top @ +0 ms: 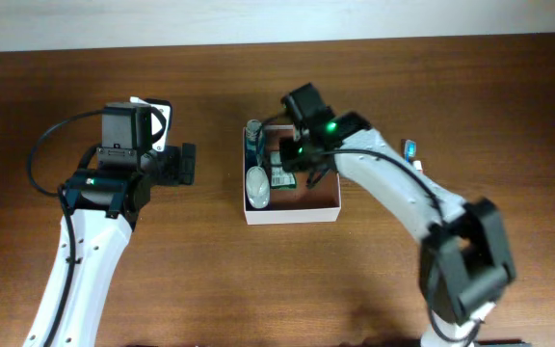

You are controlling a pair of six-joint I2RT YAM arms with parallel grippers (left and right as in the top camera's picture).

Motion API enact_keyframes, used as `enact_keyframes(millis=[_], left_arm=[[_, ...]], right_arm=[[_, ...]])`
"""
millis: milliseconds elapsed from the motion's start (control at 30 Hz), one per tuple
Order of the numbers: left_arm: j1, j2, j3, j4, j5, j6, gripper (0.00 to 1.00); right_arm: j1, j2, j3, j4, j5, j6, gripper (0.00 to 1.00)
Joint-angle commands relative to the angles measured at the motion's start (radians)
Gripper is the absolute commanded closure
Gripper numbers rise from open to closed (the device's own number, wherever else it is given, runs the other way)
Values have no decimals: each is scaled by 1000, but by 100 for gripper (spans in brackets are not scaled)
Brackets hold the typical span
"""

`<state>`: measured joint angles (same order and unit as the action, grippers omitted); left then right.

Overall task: Pack container
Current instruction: 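Open the right gripper to drop the package in the box center, then move the right gripper back over the Colgate toothpaste tube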

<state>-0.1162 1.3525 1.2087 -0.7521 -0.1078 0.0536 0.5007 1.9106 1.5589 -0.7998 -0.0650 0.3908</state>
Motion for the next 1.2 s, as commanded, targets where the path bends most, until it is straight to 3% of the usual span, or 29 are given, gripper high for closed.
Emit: enact_keyframes(millis=[0, 200, 533, 867, 1033, 1167], left_arm=[[3, 5, 3, 2, 7, 16, 0], [2, 5, 3, 2, 7, 16, 1], [3, 5, 3, 2, 7, 16, 1], [3, 5, 3, 2, 8, 16, 1], [3, 5, 3, 2, 7, 16, 1], [3, 5, 3, 2, 7, 16, 1]], right_arm=[[-34, -153, 107, -62, 20, -27, 58], [-187, -280, 138, -221, 78, -100, 57], [-490, -275, 90, -451, 122, -99, 57], [-554, -274, -165, -308, 127, -108, 57], [-554, -274, -293, -163, 130, -205, 57], [-554, -272, -369, -67, 130, -254, 49]])
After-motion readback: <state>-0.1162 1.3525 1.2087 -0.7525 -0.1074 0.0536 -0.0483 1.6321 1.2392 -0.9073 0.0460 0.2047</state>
